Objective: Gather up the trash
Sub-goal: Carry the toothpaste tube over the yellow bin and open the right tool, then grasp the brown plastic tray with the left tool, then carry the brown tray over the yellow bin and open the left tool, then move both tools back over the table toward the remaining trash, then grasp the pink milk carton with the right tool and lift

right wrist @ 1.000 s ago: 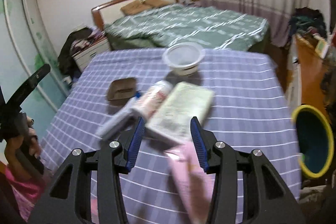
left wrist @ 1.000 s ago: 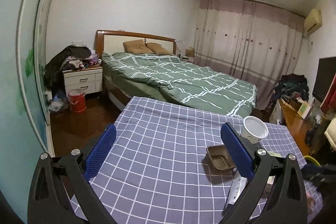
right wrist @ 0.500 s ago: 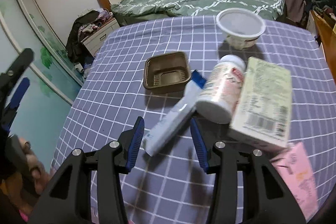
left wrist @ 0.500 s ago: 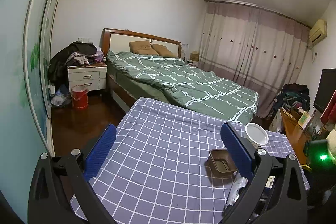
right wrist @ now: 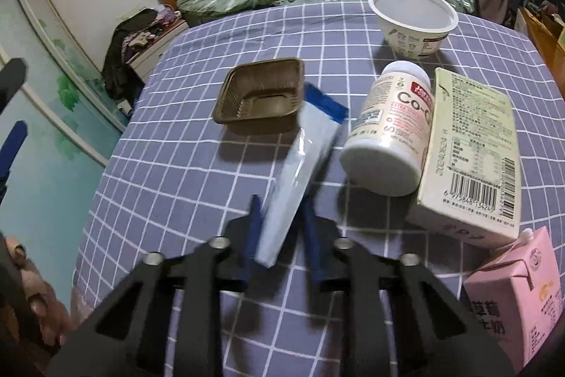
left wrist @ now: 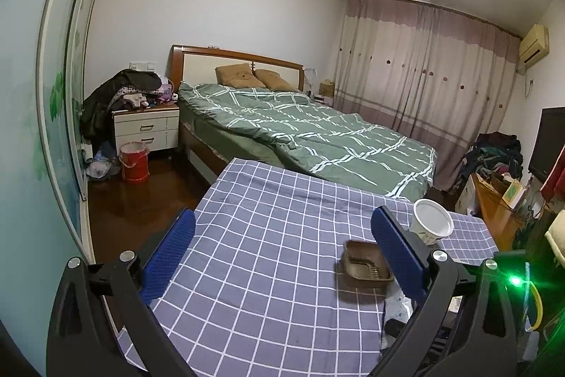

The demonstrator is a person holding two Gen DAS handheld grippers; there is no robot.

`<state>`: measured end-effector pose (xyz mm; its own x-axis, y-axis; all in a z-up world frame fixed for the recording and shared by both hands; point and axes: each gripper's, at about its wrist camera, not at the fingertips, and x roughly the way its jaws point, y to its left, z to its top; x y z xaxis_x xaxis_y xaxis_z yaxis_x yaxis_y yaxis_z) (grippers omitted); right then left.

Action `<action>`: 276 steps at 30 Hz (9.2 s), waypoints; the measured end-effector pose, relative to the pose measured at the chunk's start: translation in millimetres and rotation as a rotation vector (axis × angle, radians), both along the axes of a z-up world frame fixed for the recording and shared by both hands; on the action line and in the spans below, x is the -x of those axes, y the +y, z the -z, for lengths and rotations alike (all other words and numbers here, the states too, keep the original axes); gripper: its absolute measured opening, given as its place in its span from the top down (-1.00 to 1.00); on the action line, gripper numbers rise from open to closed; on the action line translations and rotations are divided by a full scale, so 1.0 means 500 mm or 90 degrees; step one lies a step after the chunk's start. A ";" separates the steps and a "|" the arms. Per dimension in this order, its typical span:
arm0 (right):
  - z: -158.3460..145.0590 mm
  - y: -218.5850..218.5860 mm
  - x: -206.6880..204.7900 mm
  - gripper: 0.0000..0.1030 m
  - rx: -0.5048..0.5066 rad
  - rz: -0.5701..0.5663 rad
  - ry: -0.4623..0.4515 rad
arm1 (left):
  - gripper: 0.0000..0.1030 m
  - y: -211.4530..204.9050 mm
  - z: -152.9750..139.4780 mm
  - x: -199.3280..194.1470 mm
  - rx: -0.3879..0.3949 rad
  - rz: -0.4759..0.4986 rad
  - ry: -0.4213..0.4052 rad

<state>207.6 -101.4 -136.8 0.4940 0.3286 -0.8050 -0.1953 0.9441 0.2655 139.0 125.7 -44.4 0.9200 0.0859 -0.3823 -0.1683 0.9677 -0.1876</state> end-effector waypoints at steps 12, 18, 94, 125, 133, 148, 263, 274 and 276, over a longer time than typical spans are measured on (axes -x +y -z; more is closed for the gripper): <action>-0.067 -0.070 0.096 0.76 -0.028 -0.017 -0.076 | -0.90 -0.005 0.010 -0.012 -0.007 -0.001 0.011; -0.129 -0.165 0.144 0.76 -0.028 0.020 -0.147 | -0.90 -0.016 0.018 -0.022 -0.020 0.007 0.021; -0.034 -0.622 0.049 0.17 0.087 0.333 -0.164 | -0.90 -0.234 0.172 -0.307 -0.168 0.197 0.338; -0.035 -0.631 0.055 0.10 0.071 0.337 -0.155 | -0.33 -0.312 0.017 -0.237 -0.151 0.266 0.267; -0.060 -0.676 0.118 0.07 0.075 0.344 -0.184 | -0.33 -0.469 -0.052 -0.187 -0.164 0.364 0.227; -0.032 -0.876 0.273 0.06 0.064 0.472 -0.177 | -0.33 -0.901 -0.028 -0.150 -0.186 0.606 0.274; -0.108 -0.281 0.097 0.28 0.068 -0.144 -0.060 | -0.90 -0.077 0.065 -0.084 -0.044 0.064 0.089; -0.184 -0.404 0.129 0.28 0.010 -0.039 -0.136 | -0.90 -0.080 0.069 -0.087 -0.049 0.063 0.092; -0.186 -0.438 0.128 0.28 0.011 -0.007 -0.138 | -0.90 -0.079 0.069 -0.087 -0.049 0.063 0.092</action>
<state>143.7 -320.2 -44.0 0.6530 0.3217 -0.6856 -0.2565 0.9457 0.1995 182.6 86.2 -78.8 0.8611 0.0319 -0.5074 -0.0916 0.9914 -0.0932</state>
